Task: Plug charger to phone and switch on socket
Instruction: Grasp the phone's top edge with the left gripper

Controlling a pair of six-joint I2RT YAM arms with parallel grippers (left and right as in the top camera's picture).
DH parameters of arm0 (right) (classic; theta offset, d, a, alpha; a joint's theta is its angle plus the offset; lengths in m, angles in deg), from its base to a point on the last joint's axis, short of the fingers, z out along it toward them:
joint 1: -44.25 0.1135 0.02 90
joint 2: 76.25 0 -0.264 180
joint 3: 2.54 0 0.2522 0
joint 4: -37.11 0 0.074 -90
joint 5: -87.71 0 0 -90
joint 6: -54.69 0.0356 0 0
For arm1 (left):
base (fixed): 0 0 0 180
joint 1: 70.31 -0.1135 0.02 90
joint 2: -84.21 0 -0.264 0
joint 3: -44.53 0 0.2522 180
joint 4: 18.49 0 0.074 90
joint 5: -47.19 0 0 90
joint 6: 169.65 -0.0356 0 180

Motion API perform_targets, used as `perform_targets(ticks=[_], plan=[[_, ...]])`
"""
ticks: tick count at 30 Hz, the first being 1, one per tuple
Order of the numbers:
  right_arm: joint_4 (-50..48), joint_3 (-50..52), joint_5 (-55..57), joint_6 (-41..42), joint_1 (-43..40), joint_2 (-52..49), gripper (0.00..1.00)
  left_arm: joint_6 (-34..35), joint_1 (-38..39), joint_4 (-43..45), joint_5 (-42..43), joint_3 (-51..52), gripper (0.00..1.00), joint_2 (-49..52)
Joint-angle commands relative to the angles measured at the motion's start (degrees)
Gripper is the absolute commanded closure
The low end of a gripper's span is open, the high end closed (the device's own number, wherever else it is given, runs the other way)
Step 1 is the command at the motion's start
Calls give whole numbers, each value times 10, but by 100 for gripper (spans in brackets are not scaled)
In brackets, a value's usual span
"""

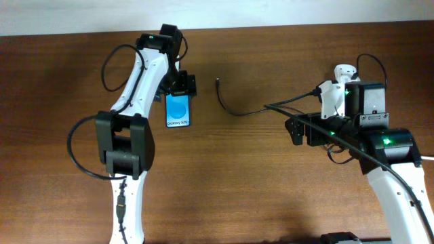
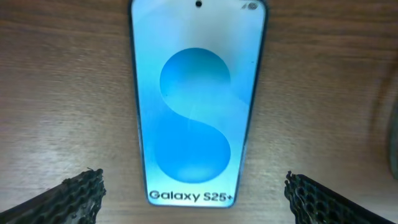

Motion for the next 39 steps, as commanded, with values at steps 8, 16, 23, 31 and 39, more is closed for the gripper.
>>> perform_targets(ticks=[8, 16, 23, 31, 39], plan=[[0, -9, -5, -4, 4, 0, 2, -68, -3, 28, -10, -3, 1, 58], [0, -9, -3, -4, 4, 0, 2, -68, -6, 28, -38, -1, 1, 65], [0, -9, -3, -4, 4, 0, 2, -38, -4, 35, -31, 14, 1, 66], [-1, -9, -3, -4, 4, -7, 2, -16, 0, 79, 8, 67, 5, 66], [0, -9, -3, -4, 4, -31, 2, -16, 2, 78, 8, 67, 11, 66]])
